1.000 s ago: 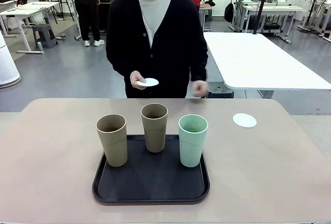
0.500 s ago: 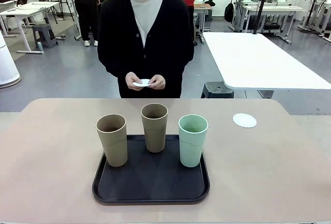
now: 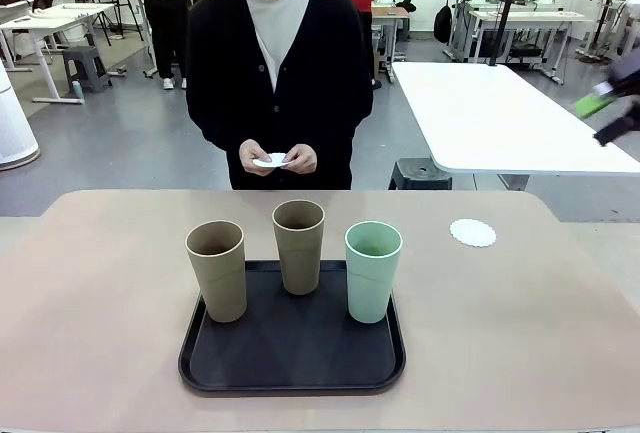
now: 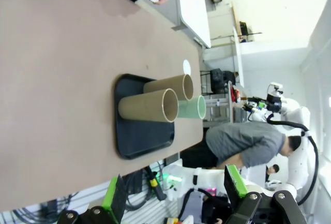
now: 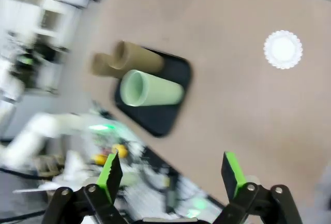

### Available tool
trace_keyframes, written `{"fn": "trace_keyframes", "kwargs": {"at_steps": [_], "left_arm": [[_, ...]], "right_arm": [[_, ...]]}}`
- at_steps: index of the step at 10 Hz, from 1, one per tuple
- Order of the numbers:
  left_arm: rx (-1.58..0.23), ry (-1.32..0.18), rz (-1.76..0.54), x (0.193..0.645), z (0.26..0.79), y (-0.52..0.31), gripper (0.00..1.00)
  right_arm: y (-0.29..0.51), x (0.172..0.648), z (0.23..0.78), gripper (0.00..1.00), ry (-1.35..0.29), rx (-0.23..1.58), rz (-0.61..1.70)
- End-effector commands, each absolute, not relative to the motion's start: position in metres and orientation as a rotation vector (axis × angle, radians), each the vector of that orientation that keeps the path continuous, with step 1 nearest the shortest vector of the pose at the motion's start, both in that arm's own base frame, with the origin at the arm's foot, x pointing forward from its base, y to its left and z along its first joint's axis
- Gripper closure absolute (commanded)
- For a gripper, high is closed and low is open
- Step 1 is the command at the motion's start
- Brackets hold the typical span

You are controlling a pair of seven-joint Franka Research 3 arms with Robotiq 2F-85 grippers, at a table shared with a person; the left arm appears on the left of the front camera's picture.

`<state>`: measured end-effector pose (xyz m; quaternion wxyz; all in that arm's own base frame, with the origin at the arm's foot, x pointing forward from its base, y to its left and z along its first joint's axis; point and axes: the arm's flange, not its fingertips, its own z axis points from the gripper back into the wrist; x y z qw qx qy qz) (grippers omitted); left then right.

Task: Place coasters on the table and set cups on them.
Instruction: Pick up one Reusable plastic cup and place it on a coaster set by the human.

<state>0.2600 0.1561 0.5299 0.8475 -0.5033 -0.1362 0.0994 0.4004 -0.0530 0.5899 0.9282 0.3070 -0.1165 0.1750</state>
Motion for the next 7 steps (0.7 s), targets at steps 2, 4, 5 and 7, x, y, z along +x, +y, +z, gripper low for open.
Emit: {"fn": "trace_keyframes", "kwargs": {"at_steps": [2,4,5,7], "left_arm": [[-1.074,-0.294,0.202,0.259,0.531,0.158,0.00],[-1.074,-0.294,0.202,0.259,0.531,0.158,0.00],[-1.074,-0.294,0.202,0.259,0.531,0.158,0.00],[-1.074,-0.294,0.202,0.259,0.531,0.158,0.00]], "right_arm": [[0.018,0.393,0.527,0.00,-0.279,0.260,0.687],[0.049,0.362,0.484,0.00,-0.268,0.297,0.940],[0.056,0.344,0.474,0.00,-0.248,0.386,1.019],[0.052,0.310,0.470,0.00,-0.252,0.565,1.126]]}}
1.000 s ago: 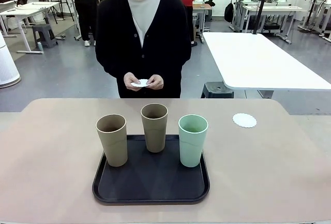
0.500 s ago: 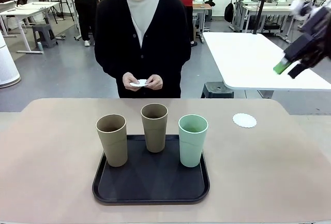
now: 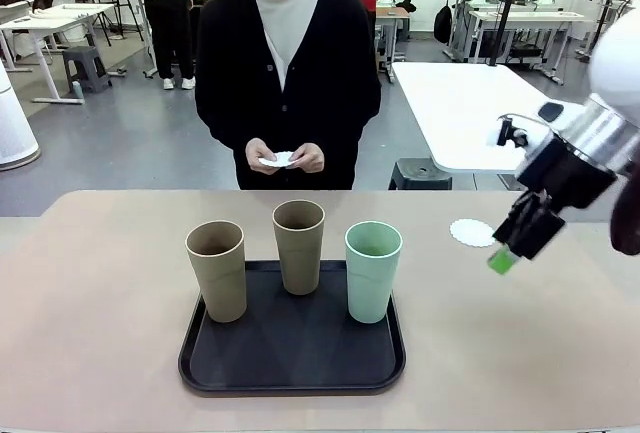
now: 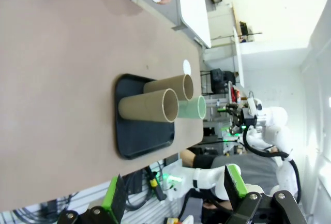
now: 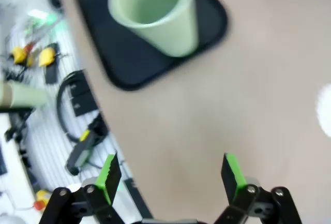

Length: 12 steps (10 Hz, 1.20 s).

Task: Place coasters on the table and set cups on them.
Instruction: Pick up one Reusable plastic cup and place it on a coaster set by the human.

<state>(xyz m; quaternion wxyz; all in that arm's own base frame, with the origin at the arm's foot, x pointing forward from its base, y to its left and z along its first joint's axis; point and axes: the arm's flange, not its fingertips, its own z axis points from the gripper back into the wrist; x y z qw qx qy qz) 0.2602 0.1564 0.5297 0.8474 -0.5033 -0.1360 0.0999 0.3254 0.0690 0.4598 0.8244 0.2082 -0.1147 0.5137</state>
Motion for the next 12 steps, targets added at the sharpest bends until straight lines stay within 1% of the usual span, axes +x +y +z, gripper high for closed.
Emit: {"fn": "trace_keyframes", "kwargs": {"at_steps": [1,2,3,9,10,11,12], "left_arm": [[-1.074,-0.294,0.202,0.259,0.531,0.158,0.00],[-1.074,-0.294,0.202,0.259,0.531,0.158,0.00],[-1.074,-0.294,0.202,0.259,0.531,0.158,0.00],[-1.074,-0.294,0.202,0.259,0.531,0.158,0.00],[-1.074,-0.294,0.202,0.259,0.531,0.158,0.00],[-1.074,-0.294,0.202,0.259,0.531,0.158,0.00],[-1.074,-0.294,0.202,0.259,0.531,0.158,0.00]], "right_arm": [[0.045,0.301,0.471,0.00,-0.295,0.609,1.155],[0.038,0.299,0.472,0.00,-0.327,0.630,1.151],[0.061,0.314,0.467,0.00,-0.272,0.524,1.136],[0.060,0.312,0.468,0.00,-0.268,0.531,1.158],[0.052,0.319,0.458,0.00,-0.375,0.615,1.259],[0.045,0.330,0.445,0.00,-0.490,0.763,1.339],[0.036,0.341,0.431,0.00,-0.566,0.869,1.409]]}}
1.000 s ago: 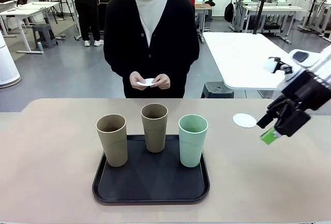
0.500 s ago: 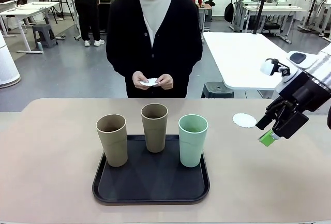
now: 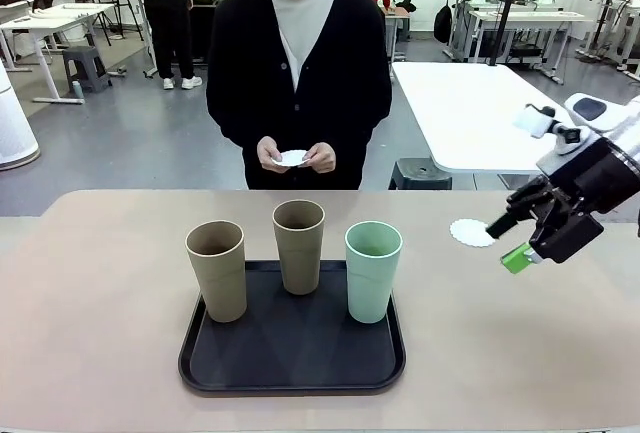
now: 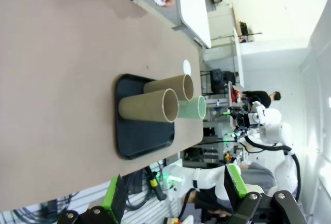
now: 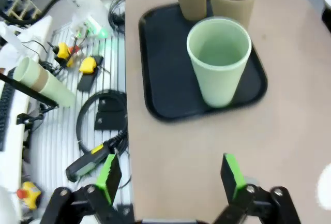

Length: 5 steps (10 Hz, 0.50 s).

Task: Place coasters on the table and set cups on them.
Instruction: Pick up one Reusable plastic cup and place it on a coaster set by the human.

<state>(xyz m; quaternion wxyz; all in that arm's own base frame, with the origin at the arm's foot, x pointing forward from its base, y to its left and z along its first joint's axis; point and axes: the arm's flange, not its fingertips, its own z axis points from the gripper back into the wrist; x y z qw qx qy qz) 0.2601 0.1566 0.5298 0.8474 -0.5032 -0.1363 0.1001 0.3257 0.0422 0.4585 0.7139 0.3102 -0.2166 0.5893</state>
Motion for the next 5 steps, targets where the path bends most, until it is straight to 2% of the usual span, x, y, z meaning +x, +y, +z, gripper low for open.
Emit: {"fn": "trace_keyframes", "kwargs": {"at_steps": [1,2,3,5], "left_arm": [[-1.074,-0.294,0.202,0.259,0.531,0.158,0.00],[-1.074,-0.294,0.202,0.259,0.531,0.158,0.00],[-1.074,-0.294,0.202,0.259,0.531,0.158,0.00],[-1.074,-0.294,0.202,0.259,0.531,0.158,0.00]], "right_arm": [[0.026,0.355,0.412,0.00,-0.670,0.976,1.447],[0.017,0.367,0.399,0.00,-0.786,1.056,1.412],[0.014,0.374,0.388,0.00,-0.869,1.026,1.425],[0.024,0.386,0.366,0.00,-0.899,0.976,1.352]]}}
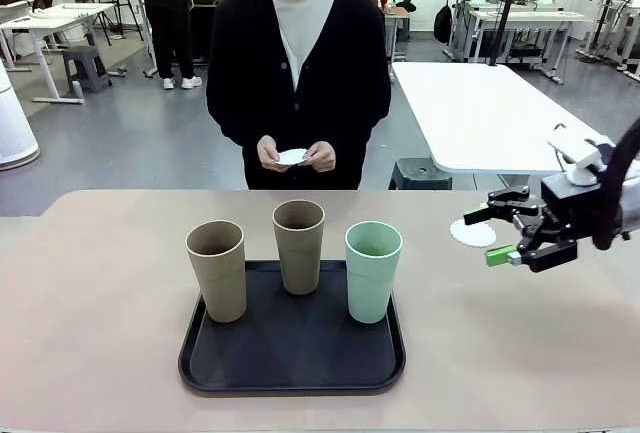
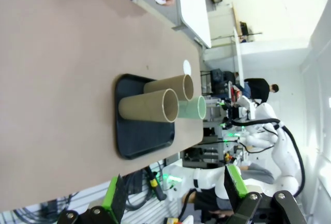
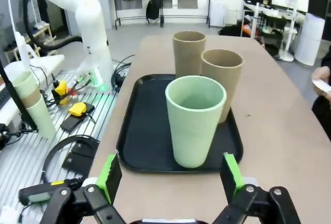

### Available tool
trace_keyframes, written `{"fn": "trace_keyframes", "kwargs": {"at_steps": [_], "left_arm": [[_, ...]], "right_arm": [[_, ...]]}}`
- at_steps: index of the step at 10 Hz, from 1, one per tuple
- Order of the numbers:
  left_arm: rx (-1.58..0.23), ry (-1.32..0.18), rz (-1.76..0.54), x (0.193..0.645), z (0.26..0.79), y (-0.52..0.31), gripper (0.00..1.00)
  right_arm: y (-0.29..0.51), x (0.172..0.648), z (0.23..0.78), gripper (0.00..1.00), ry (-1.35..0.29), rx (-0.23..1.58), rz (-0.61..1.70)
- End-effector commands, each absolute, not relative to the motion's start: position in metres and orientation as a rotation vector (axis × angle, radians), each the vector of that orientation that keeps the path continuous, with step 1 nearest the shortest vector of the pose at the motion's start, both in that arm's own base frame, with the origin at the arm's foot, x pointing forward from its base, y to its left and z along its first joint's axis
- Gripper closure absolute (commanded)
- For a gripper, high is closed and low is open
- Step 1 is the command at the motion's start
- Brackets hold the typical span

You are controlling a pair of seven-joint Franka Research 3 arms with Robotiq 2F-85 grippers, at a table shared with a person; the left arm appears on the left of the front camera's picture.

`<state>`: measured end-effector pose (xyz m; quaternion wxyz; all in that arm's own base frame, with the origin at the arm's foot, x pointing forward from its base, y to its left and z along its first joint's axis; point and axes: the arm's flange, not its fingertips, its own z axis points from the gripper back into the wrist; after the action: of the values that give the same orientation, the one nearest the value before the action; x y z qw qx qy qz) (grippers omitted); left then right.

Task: Place coasters on the table and set cups on them.
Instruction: Pick up one Reusable plastic cup and place it on a coaster set by the human.

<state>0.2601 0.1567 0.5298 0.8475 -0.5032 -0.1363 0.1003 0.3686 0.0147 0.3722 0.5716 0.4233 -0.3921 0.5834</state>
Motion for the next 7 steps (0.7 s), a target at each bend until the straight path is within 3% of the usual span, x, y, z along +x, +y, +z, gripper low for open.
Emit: {"fn": "trace_keyframes", "kwargs": {"at_steps": [1,7], "left_arm": [[-1.074,-0.294,0.202,0.259,0.531,0.158,0.00],[-1.074,-0.294,0.202,0.259,0.531,0.158,0.00]], "right_arm": [[0.035,0.391,0.355,0.00,-0.893,0.899,1.328],[0.069,0.413,0.327,0.00,-0.773,0.800,1.299]]}}
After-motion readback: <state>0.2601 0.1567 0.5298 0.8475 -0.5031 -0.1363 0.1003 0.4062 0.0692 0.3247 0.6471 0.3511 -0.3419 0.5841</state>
